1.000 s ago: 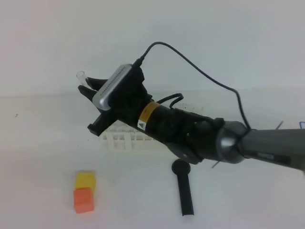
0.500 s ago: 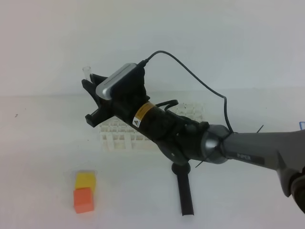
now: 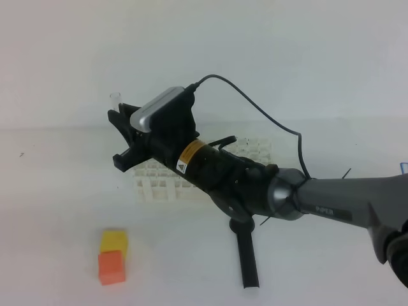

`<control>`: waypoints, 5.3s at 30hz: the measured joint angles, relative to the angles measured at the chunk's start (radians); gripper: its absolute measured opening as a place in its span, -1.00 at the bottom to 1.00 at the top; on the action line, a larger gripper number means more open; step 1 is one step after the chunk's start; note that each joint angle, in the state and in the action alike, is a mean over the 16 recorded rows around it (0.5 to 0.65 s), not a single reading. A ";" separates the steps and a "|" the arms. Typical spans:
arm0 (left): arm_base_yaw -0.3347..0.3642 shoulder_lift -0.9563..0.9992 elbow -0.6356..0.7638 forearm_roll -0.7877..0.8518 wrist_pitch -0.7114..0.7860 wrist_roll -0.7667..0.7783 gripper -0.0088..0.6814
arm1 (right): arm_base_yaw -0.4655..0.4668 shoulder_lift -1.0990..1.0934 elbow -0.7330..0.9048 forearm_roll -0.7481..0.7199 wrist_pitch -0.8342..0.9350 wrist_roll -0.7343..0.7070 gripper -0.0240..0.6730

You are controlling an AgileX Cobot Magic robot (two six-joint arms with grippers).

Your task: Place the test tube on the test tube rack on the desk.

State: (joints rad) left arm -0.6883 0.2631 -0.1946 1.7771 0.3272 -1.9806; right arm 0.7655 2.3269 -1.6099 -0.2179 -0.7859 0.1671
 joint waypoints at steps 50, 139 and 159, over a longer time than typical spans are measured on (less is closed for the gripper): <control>0.000 -0.001 0.000 -0.003 -0.008 -0.008 -0.98 | 0.000 -0.042 -0.001 -0.047 0.107 -0.067 -0.22; 0.000 0.000 0.000 0.000 -0.053 -0.008 -0.98 | 0.012 -0.004 -0.040 0.006 0.071 -0.070 -0.57; 0.000 0.000 0.000 0.000 -0.054 -0.008 -0.98 | 0.012 0.011 -0.014 0.041 -0.013 -0.129 -0.39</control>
State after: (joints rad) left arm -0.6883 0.2631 -0.1946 1.7771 0.2731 -1.9881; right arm 0.7774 2.3376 -1.6239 -0.1772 -0.7993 0.0381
